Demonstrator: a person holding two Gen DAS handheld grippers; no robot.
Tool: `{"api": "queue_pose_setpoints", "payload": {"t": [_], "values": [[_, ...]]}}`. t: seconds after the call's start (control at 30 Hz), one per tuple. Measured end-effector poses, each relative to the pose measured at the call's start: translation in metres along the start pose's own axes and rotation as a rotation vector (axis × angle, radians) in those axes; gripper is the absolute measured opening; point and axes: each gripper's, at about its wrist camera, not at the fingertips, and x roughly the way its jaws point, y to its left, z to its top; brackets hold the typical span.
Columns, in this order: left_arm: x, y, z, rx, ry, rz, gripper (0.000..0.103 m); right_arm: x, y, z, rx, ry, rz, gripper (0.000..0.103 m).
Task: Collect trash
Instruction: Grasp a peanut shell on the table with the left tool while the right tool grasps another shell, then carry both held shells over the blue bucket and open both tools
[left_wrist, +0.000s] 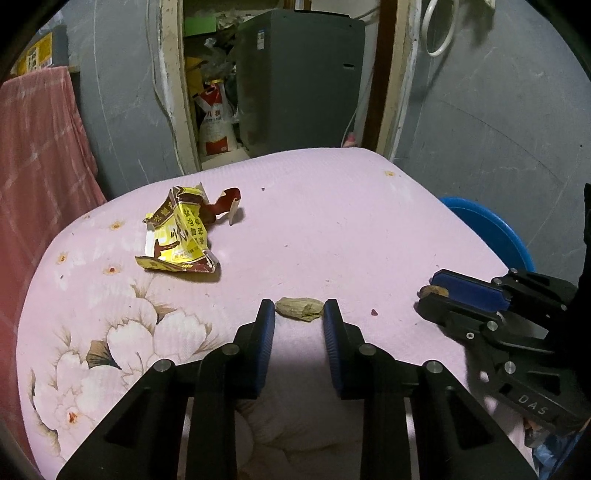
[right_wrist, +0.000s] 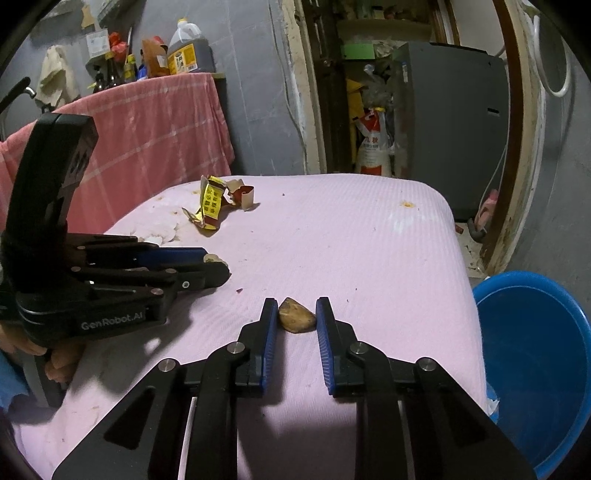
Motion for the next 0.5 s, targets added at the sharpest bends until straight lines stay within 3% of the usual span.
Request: {"api": "queue_pose_setpoints", "payload": {"t": [0.17,0.5], "values": [[-0.01,-0.003,-0.005,0.003,-0.048,0.04,0.022,-0.007,-0.001,-0.002,0.021,-0.033,0.001,0.019],[-0.069,-0.02,-0.01,-0.063,-0.29,0.042,0.022,-0.073,-0.005,0.0,0.035,-0.338,-0.058,0.019]]}}
